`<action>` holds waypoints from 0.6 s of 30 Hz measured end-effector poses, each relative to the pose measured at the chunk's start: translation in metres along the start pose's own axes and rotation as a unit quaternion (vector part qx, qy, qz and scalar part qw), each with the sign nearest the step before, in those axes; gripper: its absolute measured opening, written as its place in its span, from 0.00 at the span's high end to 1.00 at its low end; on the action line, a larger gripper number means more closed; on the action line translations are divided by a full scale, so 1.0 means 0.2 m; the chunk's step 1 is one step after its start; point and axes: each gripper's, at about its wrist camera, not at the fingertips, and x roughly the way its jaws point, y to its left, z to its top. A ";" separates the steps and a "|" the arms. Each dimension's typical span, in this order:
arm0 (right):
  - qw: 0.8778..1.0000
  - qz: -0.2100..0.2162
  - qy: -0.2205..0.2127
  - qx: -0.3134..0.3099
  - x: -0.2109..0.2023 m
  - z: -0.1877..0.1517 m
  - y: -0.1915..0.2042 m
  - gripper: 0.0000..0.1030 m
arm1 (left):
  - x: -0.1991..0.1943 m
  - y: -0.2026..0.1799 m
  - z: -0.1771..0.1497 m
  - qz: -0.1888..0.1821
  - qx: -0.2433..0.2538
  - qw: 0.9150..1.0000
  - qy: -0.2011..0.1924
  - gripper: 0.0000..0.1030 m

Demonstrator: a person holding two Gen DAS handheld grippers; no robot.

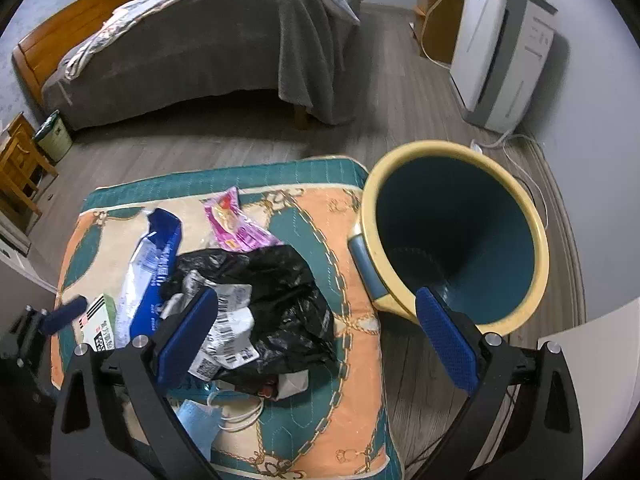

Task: Collect trash
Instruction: 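Grasp the blue wipes pack with the left tool while the right grasps the black bag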

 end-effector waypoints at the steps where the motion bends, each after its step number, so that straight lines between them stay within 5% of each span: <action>1: 1.000 0.007 0.003 0.008 0.01 0.00 -0.01 0.07 | 0.02 -0.03 -0.01 0.000 0.014 1.000 0.006 0.20; 5: 1.000 0.018 0.017 0.008 0.03 -0.02 -0.01 0.14 | 0.10 -0.06 -0.02 0.017 0.044 0.999 0.022 0.39; 10: 0.999 0.027 0.021 -0.025 0.03 -0.05 0.05 0.18 | 0.10 0.02 -0.01 0.014 0.034 0.999 0.022 0.49; 18: 0.992 0.052 0.002 -0.117 0.06 -0.07 0.27 0.18 | 0.06 0.17 0.01 0.012 -0.010 1.000 0.015 0.54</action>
